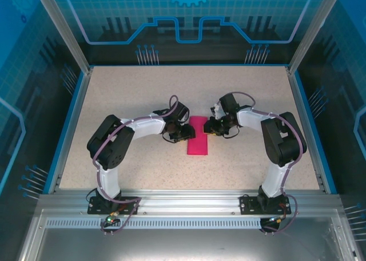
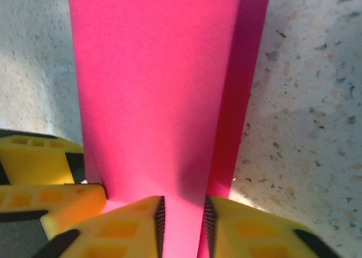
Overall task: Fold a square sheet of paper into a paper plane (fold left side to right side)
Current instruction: First fold in half a square sheet of paper at the center of the table.
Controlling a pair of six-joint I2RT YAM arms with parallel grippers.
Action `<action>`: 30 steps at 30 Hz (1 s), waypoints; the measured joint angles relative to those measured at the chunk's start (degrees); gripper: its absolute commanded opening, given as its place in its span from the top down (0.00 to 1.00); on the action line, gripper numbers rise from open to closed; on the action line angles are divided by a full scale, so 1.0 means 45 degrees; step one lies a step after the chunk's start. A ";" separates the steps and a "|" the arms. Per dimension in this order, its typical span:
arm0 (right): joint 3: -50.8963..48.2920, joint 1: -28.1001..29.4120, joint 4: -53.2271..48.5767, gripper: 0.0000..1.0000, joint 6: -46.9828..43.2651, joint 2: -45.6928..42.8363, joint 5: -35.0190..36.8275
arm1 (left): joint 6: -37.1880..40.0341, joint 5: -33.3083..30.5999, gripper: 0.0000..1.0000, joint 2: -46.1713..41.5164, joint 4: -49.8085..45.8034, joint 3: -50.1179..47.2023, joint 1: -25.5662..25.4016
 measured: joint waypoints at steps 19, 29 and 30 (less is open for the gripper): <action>-0.1297 -0.1535 -0.1044 0.56 -0.0510 -0.1457 0.1642 | -0.0330 -0.0073 0.53 0.0544 -0.0738 0.0845 -0.0131; -0.1452 -0.1535 -0.1073 0.56 -0.0520 -0.1457 0.1637 | -0.0427 -0.0092 0.53 0.0685 -0.0947 0.1064 -0.0151; -0.1452 -0.1535 -0.1073 0.56 -0.0554 -0.1457 0.1632 | -0.0427 -0.0102 0.54 0.0685 -0.0952 0.1064 -0.0151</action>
